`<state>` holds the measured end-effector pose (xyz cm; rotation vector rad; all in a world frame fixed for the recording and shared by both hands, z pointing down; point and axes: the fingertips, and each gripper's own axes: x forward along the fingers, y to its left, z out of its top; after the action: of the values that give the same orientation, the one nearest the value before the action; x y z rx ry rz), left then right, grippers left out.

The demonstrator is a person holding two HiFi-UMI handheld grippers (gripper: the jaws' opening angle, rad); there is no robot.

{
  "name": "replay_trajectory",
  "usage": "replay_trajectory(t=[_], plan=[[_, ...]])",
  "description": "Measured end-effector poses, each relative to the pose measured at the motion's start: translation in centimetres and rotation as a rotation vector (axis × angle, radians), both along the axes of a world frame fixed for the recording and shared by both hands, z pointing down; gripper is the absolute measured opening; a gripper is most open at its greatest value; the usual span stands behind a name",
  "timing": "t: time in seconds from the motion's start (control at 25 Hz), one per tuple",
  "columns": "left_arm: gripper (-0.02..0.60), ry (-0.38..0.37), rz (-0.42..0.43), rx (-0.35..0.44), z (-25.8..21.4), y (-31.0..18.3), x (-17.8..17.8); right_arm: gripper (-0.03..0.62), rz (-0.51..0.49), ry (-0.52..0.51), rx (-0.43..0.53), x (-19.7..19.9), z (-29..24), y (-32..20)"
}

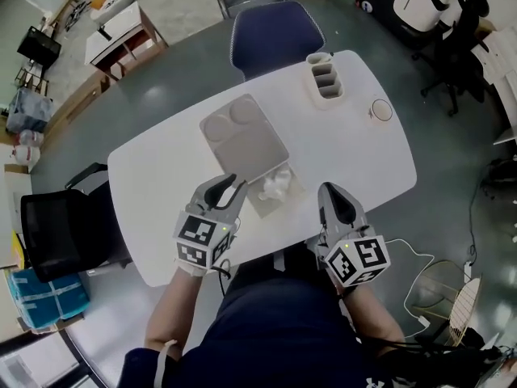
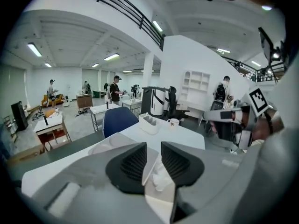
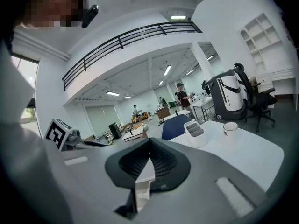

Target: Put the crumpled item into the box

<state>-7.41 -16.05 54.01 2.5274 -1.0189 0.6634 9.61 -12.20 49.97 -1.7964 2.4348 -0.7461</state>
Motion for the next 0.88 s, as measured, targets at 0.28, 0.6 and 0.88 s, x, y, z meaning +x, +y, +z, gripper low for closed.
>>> replay_trajectory(t=[0.28, 0.6, 0.88], plan=[[0.104, 0.064, -0.063, 0.108, -5.1, 0.9, -2.2, 0.002, -0.057, 0.012, 0.032, -2.2, -1.8, -0.7], [0.037, 0.264, -0.198, 0.243, -13.5, 0.8, -6.3, 0.002, -0.067, 0.026, 0.089, -2.9, -5.2, -1.9], [0.029, 0.34, -0.196, 0.317, -18.0, 1.5, -6.9, 0.002, -0.048, 0.017, 0.184, -2.6, -9.7, -2.9]])
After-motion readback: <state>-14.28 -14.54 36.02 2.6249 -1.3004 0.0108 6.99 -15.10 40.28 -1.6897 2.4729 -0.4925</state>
